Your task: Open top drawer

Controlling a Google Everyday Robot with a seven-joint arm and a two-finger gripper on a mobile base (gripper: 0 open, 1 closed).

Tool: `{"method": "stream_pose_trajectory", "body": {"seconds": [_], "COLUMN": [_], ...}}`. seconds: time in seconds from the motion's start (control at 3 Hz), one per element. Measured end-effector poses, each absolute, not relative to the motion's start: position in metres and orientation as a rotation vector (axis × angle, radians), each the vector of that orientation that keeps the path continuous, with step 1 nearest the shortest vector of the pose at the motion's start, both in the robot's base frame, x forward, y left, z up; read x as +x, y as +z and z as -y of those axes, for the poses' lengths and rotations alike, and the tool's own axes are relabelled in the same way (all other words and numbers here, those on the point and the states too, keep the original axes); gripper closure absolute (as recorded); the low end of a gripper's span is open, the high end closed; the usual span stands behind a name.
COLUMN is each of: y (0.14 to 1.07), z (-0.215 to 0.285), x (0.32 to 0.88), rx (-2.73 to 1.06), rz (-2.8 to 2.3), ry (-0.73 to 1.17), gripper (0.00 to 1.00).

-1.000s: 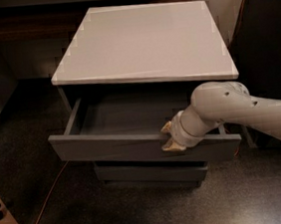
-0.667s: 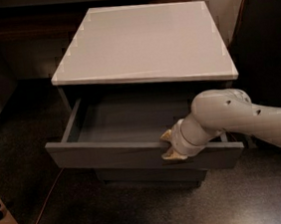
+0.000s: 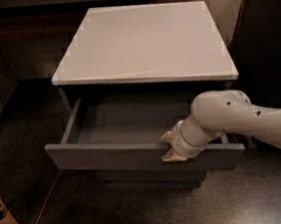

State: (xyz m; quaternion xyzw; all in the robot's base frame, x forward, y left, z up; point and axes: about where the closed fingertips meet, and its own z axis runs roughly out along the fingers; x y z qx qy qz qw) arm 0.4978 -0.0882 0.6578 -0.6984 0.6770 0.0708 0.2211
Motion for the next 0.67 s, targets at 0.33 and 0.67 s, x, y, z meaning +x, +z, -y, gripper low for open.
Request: {"method": "stream_pose_trajectory", "body": {"seconds": [0.33,0.67], "y": [0.6567,0.6567], "z": [0.0827,0.0827], "x": [0.4756,0.4757], "rx": [-1.954,-1.954], "rz": [-1.858,-1.858], "ry": [0.228,0.228], "gripper": [1.0,1.0]}}
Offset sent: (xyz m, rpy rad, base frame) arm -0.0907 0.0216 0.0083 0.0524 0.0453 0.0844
